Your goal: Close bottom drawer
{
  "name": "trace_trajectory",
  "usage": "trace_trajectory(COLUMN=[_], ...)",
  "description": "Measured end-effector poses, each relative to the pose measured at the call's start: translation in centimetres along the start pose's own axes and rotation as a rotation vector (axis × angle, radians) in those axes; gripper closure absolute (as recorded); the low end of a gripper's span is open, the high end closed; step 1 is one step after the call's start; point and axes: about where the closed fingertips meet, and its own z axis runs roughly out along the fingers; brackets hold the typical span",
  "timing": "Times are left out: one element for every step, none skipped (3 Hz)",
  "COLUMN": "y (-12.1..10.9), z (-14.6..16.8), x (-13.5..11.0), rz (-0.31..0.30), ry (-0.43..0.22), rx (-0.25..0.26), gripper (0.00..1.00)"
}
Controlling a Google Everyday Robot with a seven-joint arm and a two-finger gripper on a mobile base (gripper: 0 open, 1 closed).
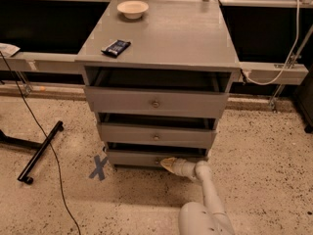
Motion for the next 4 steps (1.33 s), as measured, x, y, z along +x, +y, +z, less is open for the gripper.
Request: trace_trajectory(y=[0.01, 0.0, 0.01, 0.01], z=[0.0, -0.01, -0.01, -0.01], x=[0.01, 0.01, 0.01, 0.01], rz=[0.0, 0.0, 0.0, 0.0], ry=[0.0, 0.0, 0.0, 0.0], rx=[0.0, 0.0, 0.0, 0.0], gripper=[1.0, 1.0, 1.0, 1.0])
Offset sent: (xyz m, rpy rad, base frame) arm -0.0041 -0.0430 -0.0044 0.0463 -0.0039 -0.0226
